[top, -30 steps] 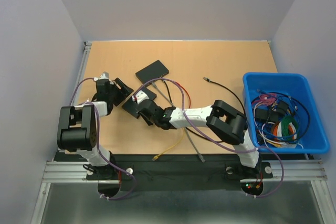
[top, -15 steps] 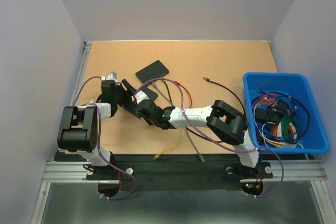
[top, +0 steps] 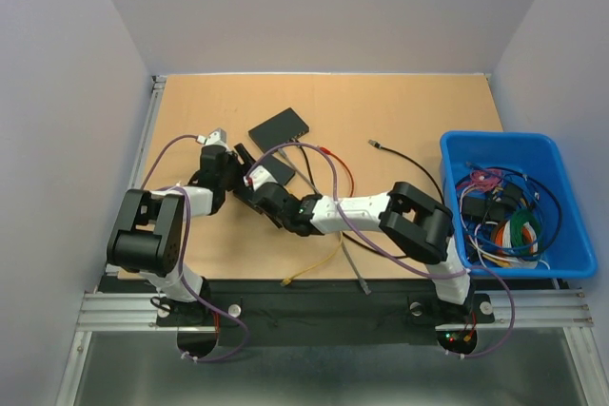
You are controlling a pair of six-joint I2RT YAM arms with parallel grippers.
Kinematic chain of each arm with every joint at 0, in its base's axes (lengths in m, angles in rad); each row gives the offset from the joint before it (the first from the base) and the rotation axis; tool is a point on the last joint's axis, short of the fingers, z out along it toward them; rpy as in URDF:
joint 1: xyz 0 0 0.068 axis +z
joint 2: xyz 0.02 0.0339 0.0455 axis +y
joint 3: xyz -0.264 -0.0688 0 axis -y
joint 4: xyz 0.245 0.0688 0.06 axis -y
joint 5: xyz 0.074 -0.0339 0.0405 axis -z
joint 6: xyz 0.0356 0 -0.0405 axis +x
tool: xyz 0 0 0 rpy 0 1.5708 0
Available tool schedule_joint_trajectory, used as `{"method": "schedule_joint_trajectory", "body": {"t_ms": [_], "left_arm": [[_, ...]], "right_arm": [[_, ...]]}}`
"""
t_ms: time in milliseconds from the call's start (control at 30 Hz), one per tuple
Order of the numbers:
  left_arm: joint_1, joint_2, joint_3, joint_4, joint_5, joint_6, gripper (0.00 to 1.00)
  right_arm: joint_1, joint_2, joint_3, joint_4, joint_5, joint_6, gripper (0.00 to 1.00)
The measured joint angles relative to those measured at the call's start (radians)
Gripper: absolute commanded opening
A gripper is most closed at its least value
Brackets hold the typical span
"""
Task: Insert the plug into the switch port
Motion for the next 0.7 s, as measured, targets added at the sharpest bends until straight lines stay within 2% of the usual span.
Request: {"method": "schedule_joint_trajectory", "body": {"t_ms": [233, 700], "left_arm": [[-0.041, 0.003, -0.011, 0.033, -0.047, 0.000, 0.75], [-0.071, 0.010, -0.015, 0.060, -0.085, -0.001, 0.75]], "right_arm": [[0.000, -0.026, -0.056, 0.056, 0.021, -0.008, 0.00], [0.000, -0.080, -0.240, 0.340, 0.003, -0.142, 0.00]]}}
